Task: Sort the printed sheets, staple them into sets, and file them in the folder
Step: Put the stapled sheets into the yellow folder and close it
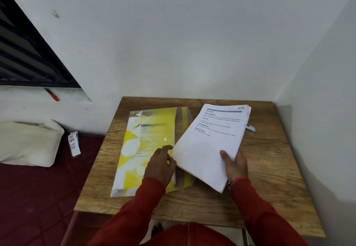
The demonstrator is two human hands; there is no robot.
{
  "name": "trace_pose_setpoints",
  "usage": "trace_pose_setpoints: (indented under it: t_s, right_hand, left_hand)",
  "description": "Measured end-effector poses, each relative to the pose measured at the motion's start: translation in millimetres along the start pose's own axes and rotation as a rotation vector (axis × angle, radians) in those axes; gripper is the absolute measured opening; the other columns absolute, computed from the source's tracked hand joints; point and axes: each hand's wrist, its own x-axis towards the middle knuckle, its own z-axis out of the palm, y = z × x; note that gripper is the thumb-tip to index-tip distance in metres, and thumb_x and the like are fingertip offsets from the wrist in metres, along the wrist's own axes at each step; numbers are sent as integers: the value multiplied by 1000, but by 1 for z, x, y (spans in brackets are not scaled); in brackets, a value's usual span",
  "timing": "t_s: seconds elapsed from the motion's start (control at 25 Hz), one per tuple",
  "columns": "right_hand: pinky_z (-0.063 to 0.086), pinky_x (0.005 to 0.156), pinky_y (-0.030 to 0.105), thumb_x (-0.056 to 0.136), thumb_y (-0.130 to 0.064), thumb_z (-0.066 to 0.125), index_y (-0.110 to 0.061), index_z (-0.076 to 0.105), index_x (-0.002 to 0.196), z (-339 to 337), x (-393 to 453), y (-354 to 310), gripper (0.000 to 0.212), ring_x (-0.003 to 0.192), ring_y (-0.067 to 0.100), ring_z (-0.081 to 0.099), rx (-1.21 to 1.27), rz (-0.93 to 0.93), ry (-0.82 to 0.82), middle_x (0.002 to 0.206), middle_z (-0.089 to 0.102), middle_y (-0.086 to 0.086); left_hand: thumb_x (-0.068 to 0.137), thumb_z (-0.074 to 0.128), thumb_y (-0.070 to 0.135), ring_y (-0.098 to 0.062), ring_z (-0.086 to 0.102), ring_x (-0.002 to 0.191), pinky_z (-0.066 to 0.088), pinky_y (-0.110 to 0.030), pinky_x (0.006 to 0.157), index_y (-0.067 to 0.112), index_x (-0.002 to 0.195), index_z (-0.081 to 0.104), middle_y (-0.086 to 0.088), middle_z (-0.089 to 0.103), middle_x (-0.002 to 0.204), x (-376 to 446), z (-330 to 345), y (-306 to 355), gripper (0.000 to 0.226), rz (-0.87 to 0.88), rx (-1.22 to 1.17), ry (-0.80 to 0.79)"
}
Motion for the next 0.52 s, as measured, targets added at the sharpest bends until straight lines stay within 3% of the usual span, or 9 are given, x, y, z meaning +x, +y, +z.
trace_pose_setpoints:
  t_s: [0.16, 0.32, 0.52]
  right_hand:
    - [54, 85, 40, 90, -19, 65, -18, 64, 116, 22, -17, -3, 26, 94, 19, 66, -81, -42, -127, 104, 70, -1]
    - [56, 83, 40, 89, -16, 67, -19, 65, 111, 32, -22, -10, 23, 91, 19, 69, -95, 22, -307, 102, 72, -1]
    - [57, 70, 29, 89, -13, 67, -17, 66, 108, 48, -17, -21, 20, 86, 17, 71, -161, 51, -448, 99, 73, 0]
  left_hand:
    - [86, 57, 18, -15, 56, 74, 52, -36, 70, 27, 128, 52, 7, 52, 92, 0, -13, 8, 42, 41, 19, 34]
    - [87, 56, 19, -15, 56, 71, 53, -37, 69, 29, 129, 50, 8, 52, 91, -2, -21, 5, 44, 31, 29, 30]
    - [88, 55, 20, -16, 57, 75, 51, -34, 69, 30, 130, 49, 7, 54, 95, -8, -24, 3, 44, 55, 58, 1]
